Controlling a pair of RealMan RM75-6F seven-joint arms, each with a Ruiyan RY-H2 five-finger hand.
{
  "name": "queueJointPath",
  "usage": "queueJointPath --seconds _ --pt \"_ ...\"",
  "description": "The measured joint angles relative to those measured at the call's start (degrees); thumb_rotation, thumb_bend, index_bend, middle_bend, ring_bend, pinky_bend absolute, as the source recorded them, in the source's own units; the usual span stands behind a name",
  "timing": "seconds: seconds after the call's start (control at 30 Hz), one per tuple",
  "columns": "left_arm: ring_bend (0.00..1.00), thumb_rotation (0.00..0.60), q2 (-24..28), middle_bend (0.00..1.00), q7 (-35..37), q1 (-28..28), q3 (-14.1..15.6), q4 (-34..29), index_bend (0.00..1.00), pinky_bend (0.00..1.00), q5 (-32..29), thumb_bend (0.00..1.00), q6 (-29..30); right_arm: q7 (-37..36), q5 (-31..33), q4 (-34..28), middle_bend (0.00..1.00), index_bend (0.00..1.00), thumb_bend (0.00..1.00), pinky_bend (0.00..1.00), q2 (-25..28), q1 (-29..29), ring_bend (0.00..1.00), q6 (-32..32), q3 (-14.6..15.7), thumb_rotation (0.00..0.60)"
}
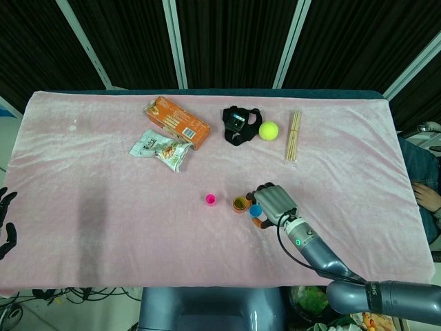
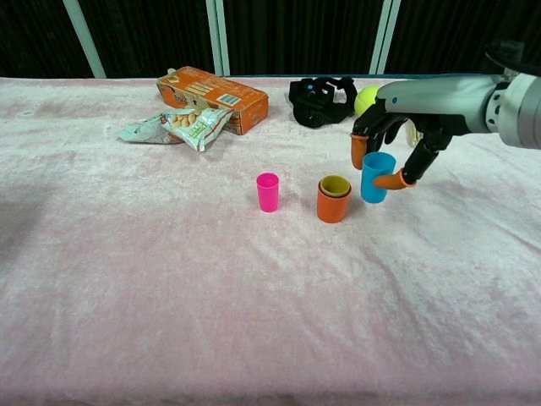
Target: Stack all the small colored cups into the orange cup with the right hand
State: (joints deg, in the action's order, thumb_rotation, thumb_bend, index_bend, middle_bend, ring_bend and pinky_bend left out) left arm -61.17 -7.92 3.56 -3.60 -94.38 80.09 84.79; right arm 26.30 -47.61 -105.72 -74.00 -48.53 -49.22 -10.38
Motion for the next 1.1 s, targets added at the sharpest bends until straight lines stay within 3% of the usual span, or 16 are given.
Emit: queueJointPath --seconds 0.27,0.53,1.1 --pt "0.0 0.6 0.05 0.04 0.12 0.04 -0.07 0.08 0.11 0.0 -0.2 0.71 -0.14 0.45 5.43 5.68 0.48 0.54 0.33 0.21 -3.29 -5.11 0.28 2.07 -1.77 0.6" --pt "0.0 0.6 0.12 0.04 0.33 0.12 -0.08 0.24 0.11 0.0 -0.24 0.71 -0.34 0.34 7.77 10.53 0.48 0.54 0.33 0.21 -6.53 -7.36 0.28 2.03 -1.65 0.6" --pt "0.0 0.6 0.12 0.04 0.25 0.12 -0.11 0.15 0.11 0.0 -0.35 0.71 -0.35 -1.2 7.6 11.1 0.47 0.54 0.33 0.21 -7.67 -8.37 0.28 1.34 -0.43 0.6"
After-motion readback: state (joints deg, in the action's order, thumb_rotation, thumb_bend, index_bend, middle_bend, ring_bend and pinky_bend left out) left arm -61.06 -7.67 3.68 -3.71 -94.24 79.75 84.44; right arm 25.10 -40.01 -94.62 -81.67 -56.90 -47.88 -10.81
